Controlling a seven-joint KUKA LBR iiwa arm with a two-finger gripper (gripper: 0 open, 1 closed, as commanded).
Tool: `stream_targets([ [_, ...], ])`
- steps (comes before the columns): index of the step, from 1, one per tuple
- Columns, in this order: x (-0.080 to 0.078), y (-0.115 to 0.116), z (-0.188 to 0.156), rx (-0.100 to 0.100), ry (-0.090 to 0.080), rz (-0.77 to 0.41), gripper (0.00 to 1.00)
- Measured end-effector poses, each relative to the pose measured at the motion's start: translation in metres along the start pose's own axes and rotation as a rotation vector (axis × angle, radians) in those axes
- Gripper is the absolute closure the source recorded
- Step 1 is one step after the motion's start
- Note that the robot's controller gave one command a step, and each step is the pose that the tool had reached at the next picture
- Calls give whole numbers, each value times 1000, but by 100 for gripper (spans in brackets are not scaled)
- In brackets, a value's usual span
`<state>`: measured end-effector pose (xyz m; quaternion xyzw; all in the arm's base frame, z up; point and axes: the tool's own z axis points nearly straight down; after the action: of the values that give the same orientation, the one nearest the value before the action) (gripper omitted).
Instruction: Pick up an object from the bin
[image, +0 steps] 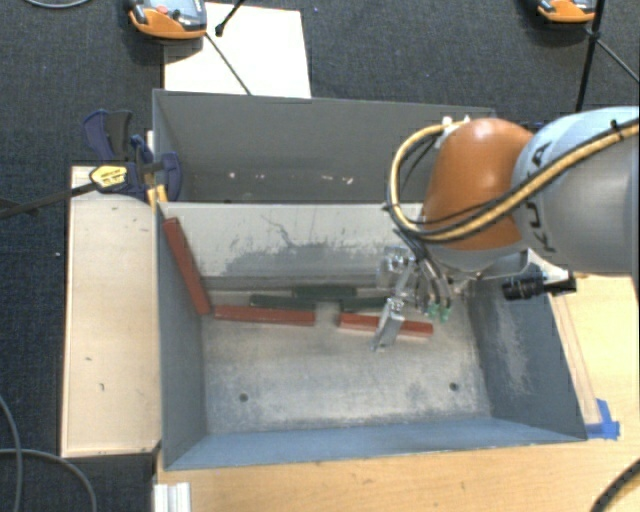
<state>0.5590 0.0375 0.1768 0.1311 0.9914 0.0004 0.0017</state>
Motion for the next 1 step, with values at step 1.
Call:
stream_targets([
  [1, 0, -1, 0, 0, 0, -1, 0],
])
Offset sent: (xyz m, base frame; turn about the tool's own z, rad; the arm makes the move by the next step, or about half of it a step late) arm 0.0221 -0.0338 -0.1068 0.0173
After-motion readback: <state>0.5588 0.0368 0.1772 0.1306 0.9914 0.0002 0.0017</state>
